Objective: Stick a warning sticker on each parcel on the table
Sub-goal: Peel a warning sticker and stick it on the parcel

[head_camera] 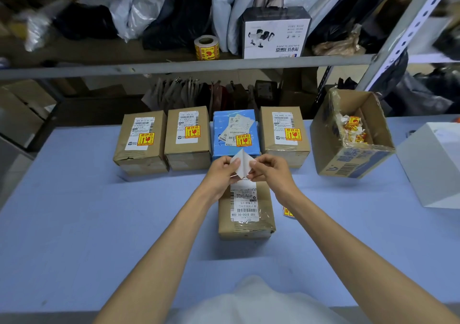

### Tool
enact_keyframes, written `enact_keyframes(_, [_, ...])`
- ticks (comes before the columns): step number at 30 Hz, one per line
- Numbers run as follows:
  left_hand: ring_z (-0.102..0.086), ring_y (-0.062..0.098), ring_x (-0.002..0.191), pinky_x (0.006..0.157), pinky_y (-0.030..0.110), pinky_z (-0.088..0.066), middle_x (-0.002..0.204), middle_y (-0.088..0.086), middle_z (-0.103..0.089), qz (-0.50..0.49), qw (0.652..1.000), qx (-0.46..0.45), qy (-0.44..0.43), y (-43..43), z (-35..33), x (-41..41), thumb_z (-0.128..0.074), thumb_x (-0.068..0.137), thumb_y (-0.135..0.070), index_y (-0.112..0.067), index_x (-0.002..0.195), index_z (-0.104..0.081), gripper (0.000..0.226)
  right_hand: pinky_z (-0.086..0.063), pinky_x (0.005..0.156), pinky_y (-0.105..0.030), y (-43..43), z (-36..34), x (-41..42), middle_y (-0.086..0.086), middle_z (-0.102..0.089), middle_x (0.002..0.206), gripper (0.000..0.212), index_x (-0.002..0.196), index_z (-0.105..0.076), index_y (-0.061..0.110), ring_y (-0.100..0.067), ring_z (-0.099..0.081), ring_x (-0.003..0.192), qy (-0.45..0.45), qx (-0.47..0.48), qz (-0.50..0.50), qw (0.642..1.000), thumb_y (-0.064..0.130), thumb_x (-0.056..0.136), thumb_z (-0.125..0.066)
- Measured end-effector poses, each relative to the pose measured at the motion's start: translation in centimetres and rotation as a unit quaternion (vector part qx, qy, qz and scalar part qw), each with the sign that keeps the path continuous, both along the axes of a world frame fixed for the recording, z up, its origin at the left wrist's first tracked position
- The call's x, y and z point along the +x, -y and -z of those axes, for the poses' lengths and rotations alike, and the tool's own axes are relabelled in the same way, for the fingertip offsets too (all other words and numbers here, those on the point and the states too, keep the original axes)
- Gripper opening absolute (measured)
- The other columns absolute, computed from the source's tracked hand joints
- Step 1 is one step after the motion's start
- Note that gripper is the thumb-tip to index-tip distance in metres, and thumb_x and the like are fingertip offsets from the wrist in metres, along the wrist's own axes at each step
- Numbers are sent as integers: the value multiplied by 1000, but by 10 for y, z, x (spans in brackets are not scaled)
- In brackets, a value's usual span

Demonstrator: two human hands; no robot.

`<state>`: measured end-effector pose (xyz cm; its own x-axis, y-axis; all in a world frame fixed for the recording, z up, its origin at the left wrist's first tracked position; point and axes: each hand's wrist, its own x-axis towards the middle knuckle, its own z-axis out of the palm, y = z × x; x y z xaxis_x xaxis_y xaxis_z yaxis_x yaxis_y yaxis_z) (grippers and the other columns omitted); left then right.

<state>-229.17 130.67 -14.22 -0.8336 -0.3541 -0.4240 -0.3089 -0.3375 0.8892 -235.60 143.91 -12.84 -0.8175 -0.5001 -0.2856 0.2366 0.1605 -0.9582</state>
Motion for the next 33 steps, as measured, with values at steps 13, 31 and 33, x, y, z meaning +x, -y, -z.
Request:
enact_keyframes(13, [-47,10,55,49,20,-34,72,0,-56,-116,983,-130,63,5,-5,-4,-42,93,-5,-14,75,-62,28,-54,52,-17,-7,2,-8,-14,-68,70,9,82,-62,5,-10,-66,54,47,30,104,993,8,90,-61])
enact_keyframes(31, [-52,14,67,56,24,-38,73,2,-62,-84,983,-156,54,2,-11,-3,-42,78,8,-12,82,-66,32,-53,54,-19,3,0,-5,-14,-69,72,7,90,-64,1,-15,-66,58,41,39,99,993,7,89,-61])
enact_keyframes(33, [-41,11,57,52,25,-30,62,-1,-51,-145,974,-162,67,4,-12,-2,-42,84,-9,-12,73,-66,26,-53,54,-19,4,0,-5,-14,-69,73,6,90,-64,2,-15,-66,58,43,43,100,993,7,89,-61])
